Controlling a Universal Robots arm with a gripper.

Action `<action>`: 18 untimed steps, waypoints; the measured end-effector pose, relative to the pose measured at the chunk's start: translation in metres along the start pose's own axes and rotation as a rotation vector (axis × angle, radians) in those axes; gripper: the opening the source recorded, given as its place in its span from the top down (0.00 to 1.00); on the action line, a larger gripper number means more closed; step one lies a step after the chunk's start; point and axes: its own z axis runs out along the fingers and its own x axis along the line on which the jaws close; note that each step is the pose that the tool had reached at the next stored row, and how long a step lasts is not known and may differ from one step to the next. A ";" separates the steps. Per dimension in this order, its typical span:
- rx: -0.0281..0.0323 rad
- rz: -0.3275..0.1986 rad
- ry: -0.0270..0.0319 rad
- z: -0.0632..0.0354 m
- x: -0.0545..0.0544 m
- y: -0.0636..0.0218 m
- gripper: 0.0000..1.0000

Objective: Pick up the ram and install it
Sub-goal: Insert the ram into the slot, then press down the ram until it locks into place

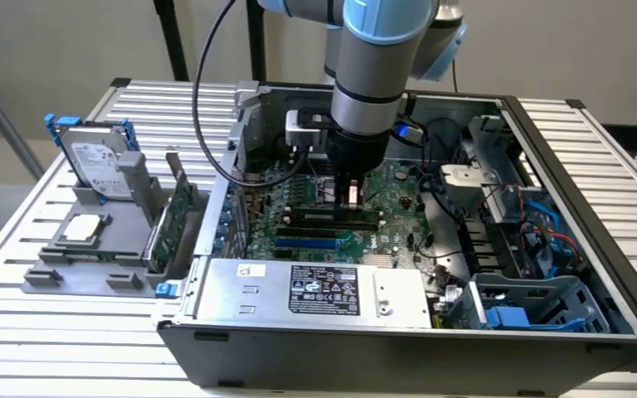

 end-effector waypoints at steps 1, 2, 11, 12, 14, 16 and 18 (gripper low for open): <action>0.0000 0.000 0.0004 0.0003 0.000 0.0000 1.00; 0.0000 0.000 0.0006 0.0007 0.000 0.0000 1.00; 0.0000 0.000 0.0015 0.0036 -0.002 -0.0001 1.00; 0.0000 0.000 0.0015 0.0043 -0.002 -0.0002 1.00; 0.0001 0.000 0.0015 0.0059 -0.002 -0.0002 1.00; -0.0001 0.000 0.0018 0.0067 -0.002 -0.0002 1.00; -0.0001 0.000 0.0018 0.0067 -0.002 -0.0002 0.00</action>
